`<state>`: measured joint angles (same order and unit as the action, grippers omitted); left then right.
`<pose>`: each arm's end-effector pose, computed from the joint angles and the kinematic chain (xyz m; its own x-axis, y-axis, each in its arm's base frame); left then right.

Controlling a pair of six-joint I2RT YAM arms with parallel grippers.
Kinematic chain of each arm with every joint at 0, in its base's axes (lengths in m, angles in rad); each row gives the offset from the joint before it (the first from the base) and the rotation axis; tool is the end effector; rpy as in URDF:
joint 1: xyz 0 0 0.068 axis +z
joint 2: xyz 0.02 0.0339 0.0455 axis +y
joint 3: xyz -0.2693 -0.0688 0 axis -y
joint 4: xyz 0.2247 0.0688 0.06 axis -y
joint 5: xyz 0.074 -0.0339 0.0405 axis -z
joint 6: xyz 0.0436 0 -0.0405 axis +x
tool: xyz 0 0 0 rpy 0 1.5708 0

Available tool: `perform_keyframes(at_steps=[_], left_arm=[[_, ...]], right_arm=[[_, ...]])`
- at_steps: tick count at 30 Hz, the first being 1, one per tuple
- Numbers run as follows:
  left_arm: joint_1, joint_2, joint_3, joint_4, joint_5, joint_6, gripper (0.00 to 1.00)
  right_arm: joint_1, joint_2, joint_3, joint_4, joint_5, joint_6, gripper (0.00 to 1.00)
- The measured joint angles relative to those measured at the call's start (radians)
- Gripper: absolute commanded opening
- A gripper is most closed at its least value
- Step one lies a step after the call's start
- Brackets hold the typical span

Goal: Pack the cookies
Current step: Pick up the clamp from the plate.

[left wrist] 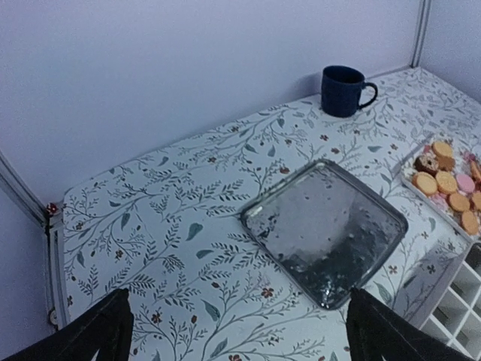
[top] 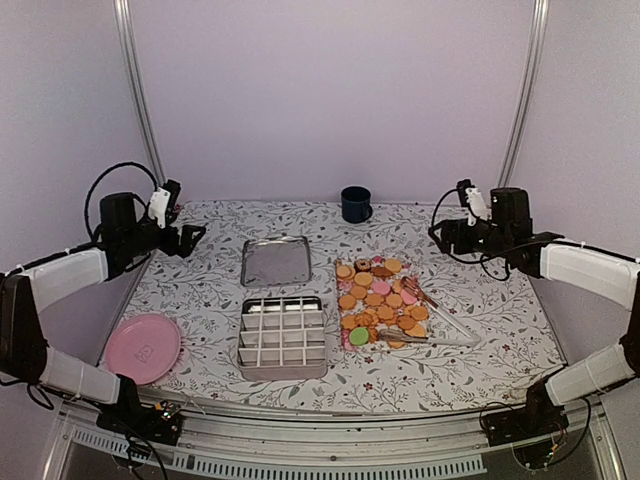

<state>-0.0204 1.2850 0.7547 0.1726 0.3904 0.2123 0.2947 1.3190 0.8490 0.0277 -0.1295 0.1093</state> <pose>0.2750 -0.0222 0.2700 -0.2631 0.2003 -0.9437 0.4406 0.8952 0.0671 0.2724 0.0886 0.2759 -0.4507 -0.0238 -0.8923 -0.3526 0.9231 0.1535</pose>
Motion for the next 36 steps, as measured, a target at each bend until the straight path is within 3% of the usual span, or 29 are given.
perform_keyframes(at_steps=[6, 12, 22, 36], left_arm=[[-0.038, 0.002, 0.046, -0.314, 0.103, 0.115, 0.99], [-0.151, 0.061, 0.158, -0.508, 0.171, 0.172, 0.99], [-0.243, 0.217, 0.348, -0.668, 0.212, 0.191, 0.99], [-0.301, 0.248, 0.461, -0.823, 0.206, 0.215, 0.99]], right_arm=[[0.192, 0.066, -0.009, -0.172, 0.048, 0.014, 0.57], [0.205, 0.116, -0.038, -0.294, 0.108, 0.070, 0.53], [0.205, 0.177, -0.046, -0.395, 0.160, 0.128, 0.41], [0.227, 0.233, -0.044, -0.410, 0.178, 0.133, 0.23]])
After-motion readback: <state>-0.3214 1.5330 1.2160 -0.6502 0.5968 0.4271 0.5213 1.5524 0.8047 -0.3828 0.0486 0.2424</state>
